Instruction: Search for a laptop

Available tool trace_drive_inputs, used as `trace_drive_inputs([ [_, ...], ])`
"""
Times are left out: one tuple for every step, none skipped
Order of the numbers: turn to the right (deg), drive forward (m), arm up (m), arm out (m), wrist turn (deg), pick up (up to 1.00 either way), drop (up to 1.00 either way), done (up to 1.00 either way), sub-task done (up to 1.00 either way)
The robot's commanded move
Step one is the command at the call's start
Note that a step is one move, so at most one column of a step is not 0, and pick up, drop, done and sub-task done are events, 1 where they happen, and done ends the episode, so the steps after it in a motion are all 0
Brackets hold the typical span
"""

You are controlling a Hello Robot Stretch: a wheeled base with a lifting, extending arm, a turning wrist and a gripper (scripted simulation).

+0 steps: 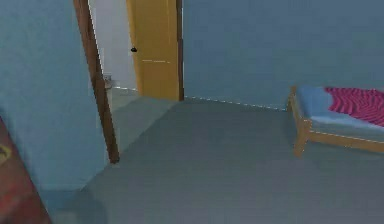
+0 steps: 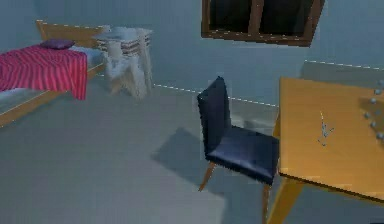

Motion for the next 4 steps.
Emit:
trace_drive_inputs([
  [0.0, 1.0, 0.0, 0.0, 0.0, 0.0, 0.0, 0.0, 0.0],
  [3.0, 0.0, 0.0, 0.0, 0.0, 0.0, 0.0, 0.0, 0.0],
  [0.0, 0.65, 0.0, 0.0, 0.0, 0.0, 0.0, 0.0, 0.0],
  [-30.0, 0.0, 0.0, 0.0, 0.0, 0.0, 0.0, 0.0, 0.0],
])
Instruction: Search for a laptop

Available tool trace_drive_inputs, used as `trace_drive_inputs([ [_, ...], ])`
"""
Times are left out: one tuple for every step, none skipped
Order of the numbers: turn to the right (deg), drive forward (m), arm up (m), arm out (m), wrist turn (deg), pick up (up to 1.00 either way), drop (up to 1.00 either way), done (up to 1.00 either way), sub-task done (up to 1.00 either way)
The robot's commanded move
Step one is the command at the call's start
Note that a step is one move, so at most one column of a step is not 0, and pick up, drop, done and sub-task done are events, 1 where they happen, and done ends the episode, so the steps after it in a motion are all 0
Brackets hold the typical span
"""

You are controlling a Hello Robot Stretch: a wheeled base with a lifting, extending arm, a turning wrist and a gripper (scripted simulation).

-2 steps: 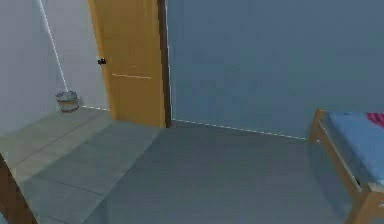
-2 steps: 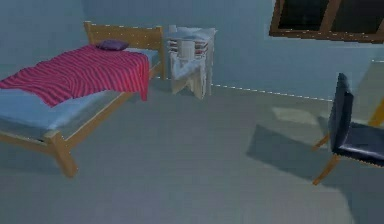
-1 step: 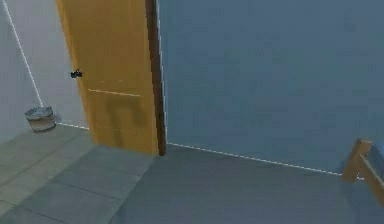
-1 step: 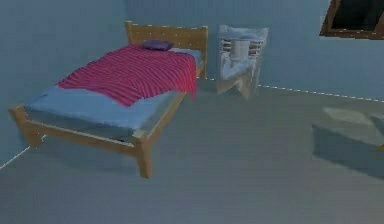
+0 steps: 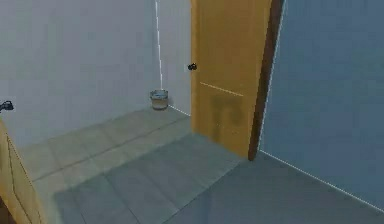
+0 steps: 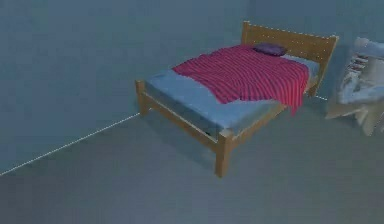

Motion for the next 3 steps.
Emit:
trace_drive_inputs([
  [0.0, 0.7, 0.0, 0.0, 0.0, 0.0, 0.0, 0.0, 0.0],
  [-42.0, 0.0, 0.0, 0.0, 0.0, 0.0, 0.0, 0.0, 0.0],
  [0.0, 1.0, 0.0, 0.0, 0.0, 0.0, 0.0, 0.0, 0.0],
])
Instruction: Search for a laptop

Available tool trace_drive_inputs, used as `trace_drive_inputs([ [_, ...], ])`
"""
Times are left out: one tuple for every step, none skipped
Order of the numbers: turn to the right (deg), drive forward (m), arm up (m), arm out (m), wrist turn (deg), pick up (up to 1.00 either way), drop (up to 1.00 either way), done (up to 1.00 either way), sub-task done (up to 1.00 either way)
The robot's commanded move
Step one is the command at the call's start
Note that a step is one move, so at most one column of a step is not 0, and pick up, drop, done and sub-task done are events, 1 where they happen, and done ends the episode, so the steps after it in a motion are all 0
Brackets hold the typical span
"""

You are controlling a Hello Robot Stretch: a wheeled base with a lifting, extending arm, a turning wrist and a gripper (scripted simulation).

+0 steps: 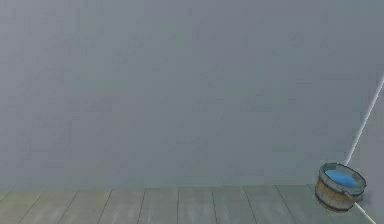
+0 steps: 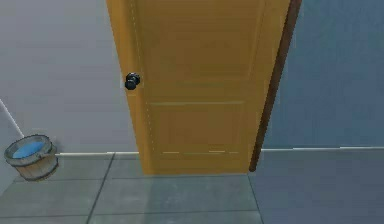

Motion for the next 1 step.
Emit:
trace_drive_inputs([
  [-3.0, 0.0, 0.0, 0.0, 0.0, 0.0, 0.0, 0.0, 0.0],
])
